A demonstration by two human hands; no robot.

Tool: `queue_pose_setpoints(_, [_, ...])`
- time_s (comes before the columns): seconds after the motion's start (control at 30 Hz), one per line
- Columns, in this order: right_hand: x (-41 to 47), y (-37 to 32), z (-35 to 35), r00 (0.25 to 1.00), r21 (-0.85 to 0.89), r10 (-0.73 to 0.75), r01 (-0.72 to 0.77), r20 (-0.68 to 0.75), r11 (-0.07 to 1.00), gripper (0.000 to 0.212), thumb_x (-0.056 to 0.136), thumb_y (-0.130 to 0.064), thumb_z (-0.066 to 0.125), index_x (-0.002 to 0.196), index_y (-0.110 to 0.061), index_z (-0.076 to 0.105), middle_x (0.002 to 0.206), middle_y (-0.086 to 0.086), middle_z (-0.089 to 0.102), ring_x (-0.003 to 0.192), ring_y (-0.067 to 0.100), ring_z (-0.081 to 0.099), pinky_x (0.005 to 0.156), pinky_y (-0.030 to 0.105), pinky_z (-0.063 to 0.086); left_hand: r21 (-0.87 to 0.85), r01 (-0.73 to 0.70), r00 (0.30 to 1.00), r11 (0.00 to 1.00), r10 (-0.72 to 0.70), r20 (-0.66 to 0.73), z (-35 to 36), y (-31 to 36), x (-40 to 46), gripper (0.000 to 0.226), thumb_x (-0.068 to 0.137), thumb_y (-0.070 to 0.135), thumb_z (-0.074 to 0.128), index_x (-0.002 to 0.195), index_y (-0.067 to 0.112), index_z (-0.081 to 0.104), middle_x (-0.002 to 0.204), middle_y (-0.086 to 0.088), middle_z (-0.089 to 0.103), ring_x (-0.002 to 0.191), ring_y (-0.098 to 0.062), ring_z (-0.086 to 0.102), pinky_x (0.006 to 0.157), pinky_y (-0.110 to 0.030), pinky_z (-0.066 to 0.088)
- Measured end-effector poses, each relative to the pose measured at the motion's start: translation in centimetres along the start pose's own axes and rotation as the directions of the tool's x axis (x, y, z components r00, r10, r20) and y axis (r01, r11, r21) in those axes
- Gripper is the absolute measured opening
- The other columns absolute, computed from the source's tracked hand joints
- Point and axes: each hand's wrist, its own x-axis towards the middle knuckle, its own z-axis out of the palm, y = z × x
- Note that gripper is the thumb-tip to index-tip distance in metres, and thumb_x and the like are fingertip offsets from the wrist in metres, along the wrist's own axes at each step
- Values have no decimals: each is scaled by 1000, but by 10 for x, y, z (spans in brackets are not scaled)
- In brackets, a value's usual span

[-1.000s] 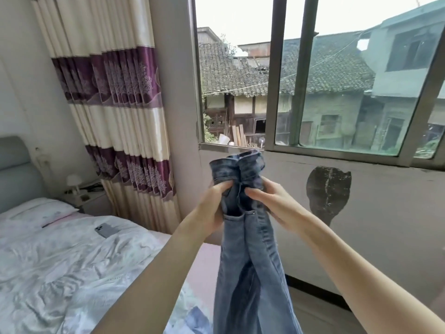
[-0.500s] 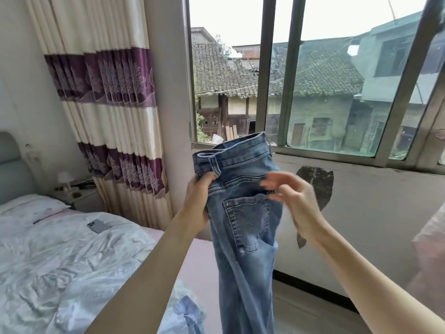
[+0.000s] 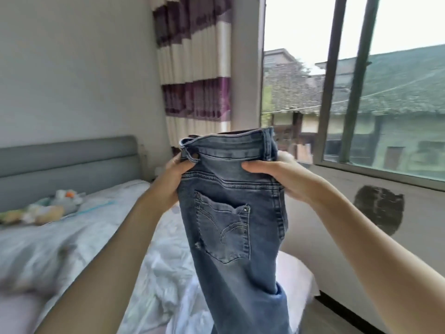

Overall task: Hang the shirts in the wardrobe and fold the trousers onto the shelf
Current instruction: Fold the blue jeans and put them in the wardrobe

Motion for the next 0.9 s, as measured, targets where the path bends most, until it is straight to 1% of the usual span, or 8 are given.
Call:
queue_pose_setpoints(0.1, [-6, -26, 69, 992, -19, -97, 99, 85, 995, 20, 81, -8, 67, 87, -26, 63, 86, -9, 72, 82, 9, 69, 76, 22, 55, 124, -54, 977, 991, 78, -197, -32, 37, -60, 21, 90, 12, 50, 109, 14, 59, 90, 2, 73, 80, -15, 69, 69, -27, 56])
queue_pose_setpoints(0.23, [-14, -73, 167, 967, 98, -220, 209, 128, 973, 19, 83, -5, 64, 76, -22, 66, 69, -12, 69, 65, 3, 66, 68, 19, 55, 330, -119, 834, 936, 275, -479, -69, 107, -133, 22, 96, 16, 49, 115, 18, 59, 105, -1, 69, 93, -16, 67, 78, -32, 54])
queue_pose_setpoints(0.37, [-22, -121, 248, 946, 249, -283, 240, 155, 938, 16, 85, -7, 63, 73, -18, 65, 71, -6, 68, 67, 11, 65, 74, 30, 56, 421, -188, 770, 887, 400, -497, -102, 175, -201, 34, 96, 34, 46, 124, 16, 56, 114, 1, 68, 105, -15, 63, 82, -28, 51])
queue_pose_setpoints(0.47, [-25, -146, 292, 943, 431, -254, 141, 216, 891, 11, 86, -9, 61, 78, -15, 64, 75, 1, 69, 71, 17, 66, 77, 35, 56, 408, -123, 828, 904, 321, -461, -129, 191, -262, 61, 85, 57, 40, 131, 19, 50, 129, -3, 59, 125, -20, 51, 102, -37, 39])
queue_pose_setpoints(0.57, [-23, -168, 333, 930, 634, -243, 14, 277, 773, 8, 88, -9, 58, 93, -6, 63, 91, 11, 69, 82, 25, 66, 82, 38, 54, 297, -15, 851, 955, 168, -498, -158, 197, -318, 77, 66, 65, 64, 125, 15, 58, 130, -10, 58, 118, -21, 57, 96, -34, 49])
queue_pose_setpoints(0.63, [-18, -174, 357, 922, 710, -242, -47, 301, 703, 19, 89, -9, 55, 105, -3, 61, 105, 17, 66, 90, 29, 64, 88, 41, 52, 207, 16, 852, 978, 95, -515, -175, 203, -337, 71, 56, 62, 77, 110, 16, 71, 122, -9, 63, 110, -21, 62, 87, -33, 54])
queue_pose_setpoints(0.73, [-6, -171, 391, 918, 760, -208, -135, 337, 636, 33, 90, -13, 53, 120, 1, 56, 116, 21, 62, 96, 32, 61, 94, 44, 49, 171, 109, 765, 979, 28, -643, -207, 224, -352, 53, 61, 62, 64, 91, 20, 77, 110, -6, 69, 97, -20, 68, 73, -33, 56])
queue_pose_setpoints(0.9, [24, -114, 427, 943, 765, -45, -239, 330, 597, 38, 91, -17, 51, 124, 2, 54, 122, 21, 59, 110, 36, 57, 100, 46, 44, 232, 329, 764, 915, -114, -635, -269, 234, -364, 47, 72, 53, 59, 92, 15, 77, 102, -8, 72, 90, -21, 70, 71, -27, 55])
